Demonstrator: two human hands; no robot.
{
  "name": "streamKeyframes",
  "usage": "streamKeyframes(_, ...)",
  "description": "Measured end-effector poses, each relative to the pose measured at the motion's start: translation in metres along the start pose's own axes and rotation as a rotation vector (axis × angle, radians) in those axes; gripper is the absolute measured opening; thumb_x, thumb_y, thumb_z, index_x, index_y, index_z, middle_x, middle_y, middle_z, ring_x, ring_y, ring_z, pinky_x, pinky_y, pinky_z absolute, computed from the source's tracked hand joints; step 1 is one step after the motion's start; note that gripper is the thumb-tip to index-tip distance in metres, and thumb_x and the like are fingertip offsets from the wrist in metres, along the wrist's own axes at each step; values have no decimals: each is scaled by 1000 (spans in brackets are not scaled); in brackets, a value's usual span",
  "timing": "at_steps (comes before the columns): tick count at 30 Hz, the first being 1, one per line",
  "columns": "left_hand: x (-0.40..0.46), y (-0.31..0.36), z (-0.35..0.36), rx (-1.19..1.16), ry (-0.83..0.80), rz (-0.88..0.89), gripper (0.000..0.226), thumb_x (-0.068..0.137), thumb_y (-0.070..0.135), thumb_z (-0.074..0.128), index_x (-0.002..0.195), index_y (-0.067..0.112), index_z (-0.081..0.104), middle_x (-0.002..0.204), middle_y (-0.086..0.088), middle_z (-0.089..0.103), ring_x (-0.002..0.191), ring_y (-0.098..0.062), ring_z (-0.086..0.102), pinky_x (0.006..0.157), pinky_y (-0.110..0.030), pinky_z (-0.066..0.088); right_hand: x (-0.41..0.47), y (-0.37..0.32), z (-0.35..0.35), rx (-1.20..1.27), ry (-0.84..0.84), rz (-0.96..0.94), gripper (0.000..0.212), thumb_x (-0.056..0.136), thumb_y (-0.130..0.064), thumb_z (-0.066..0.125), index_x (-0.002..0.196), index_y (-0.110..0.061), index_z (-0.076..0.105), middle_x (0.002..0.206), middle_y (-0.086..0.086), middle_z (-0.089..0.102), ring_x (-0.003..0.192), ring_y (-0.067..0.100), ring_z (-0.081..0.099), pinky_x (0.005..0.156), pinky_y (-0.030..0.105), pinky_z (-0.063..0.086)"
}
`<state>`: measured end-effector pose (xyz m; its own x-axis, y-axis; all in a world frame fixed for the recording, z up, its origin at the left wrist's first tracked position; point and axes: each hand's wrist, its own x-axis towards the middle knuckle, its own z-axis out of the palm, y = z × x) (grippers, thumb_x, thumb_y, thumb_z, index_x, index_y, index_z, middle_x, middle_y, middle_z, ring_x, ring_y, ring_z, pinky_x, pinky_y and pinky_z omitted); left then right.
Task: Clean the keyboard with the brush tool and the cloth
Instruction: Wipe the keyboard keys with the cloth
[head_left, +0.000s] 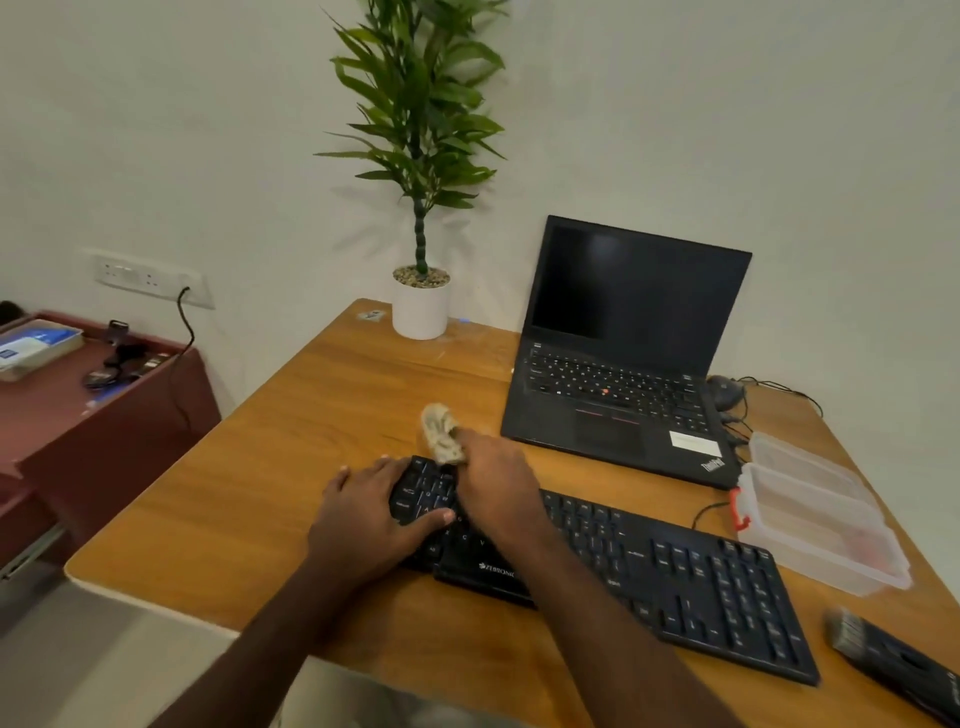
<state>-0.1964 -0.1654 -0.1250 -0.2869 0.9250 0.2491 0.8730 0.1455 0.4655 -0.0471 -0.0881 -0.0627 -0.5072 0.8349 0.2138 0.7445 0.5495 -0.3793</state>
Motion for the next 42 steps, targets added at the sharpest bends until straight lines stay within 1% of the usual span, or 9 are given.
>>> streamKeyframes(3, 1, 3, -3, -5, 2, 49, 96, 71, 89, 32, 137, 22, 54, 140, 1, 58, 131, -17, 50, 117, -51, 23, 17, -22, 22, -61, -165, -1, 19, 100, -24, 52, 113, -18, 64, 104, 9, 68, 99, 32, 63, 78, 43, 53)
streamKeyframes(6, 2, 3, -3, 27, -14, 64, 84, 75, 86, 30, 128, 28, 57, 129, 7, 63, 118, -15, 58, 115, -53, 25, 30, -37, 23, 36, -208, -46, 27, 104, -27, 49, 118, -12, 66, 112, 12, 69, 105, 35, 59, 83, 45, 51)
streamKeyframes(9, 2, 0, 0, 47, -5, 52, 76, 77, 81, 33, 125, 27, 58, 123, 6, 65, 116, -16, 60, 116, -55, 23, 27, -36, 19, 57, -243, -81, 26, 104, -24, 48, 116, -10, 66, 111, 12, 68, 105, 33, 58, 84, 47, 51)
streamKeyframes(14, 2, 3, 0, 84, -5, 28, 98, 74, 93, 23, 141, 25, 48, 140, 4, 57, 132, -14, 49, 120, -56, 15, 3, 2, -2, 17, -228, -67, 16, 100, -24, 48, 101, -23, 64, 98, 4, 67, 92, 24, 57, 79, 46, 53)
streamKeyframes(18, 1, 4, -3, 114, -26, -20, 115, 67, 99, 13, 147, 22, 44, 149, -2, 49, 140, -15, 41, 122, -54, 8, -16, 43, -35, -51, -213, -46, 16, 102, -27, 49, 100, -24, 64, 101, 4, 69, 96, 24, 59, 81, 42, 50)
streamKeyframes(25, -1, 7, -5, 117, -45, -22, 113, 68, 98, 15, 146, 21, 44, 149, -4, 49, 140, -17, 41, 121, -57, 8, -50, 111, -82, -137, -210, 79, 19, 103, -25, 51, 107, -20, 69, 106, -1, 71, 89, 15, 62, 76, 34, 50)
streamKeyframes(35, 0, 7, -5, 135, -50, -28, 108, 70, 96, 17, 145, 23, 45, 147, -3, 51, 137, -21, 46, 120, -58, 11, -89, 161, -105, -203, -119, 286, 20, 102, -25, 54, 113, -22, 69, 107, 2, 74, 91, 17, 65, 83, 37, 57)
streamKeyframes(39, 0, 7, -5, 136, -56, -24, 110, 69, 97, 15, 145, 23, 45, 147, -3, 51, 136, -21, 47, 121, -57, 12, -89, 150, -95, -130, -54, 262, 22, 102, -26, 54, 115, -20, 70, 102, 1, 73, 83, 13, 61, 67, 25, 47)
streamKeyframes(42, 0, 7, -5, 135, -59, -26, 112, 67, 98, 14, 145, 23, 45, 148, -4, 51, 135, -21, 48, 121, -56, 11, -78, 129, -85, -20, -50, 236, 21, 104, -28, 51, 107, -20, 70, 94, -3, 70, 80, 11, 59, 65, 25, 43)
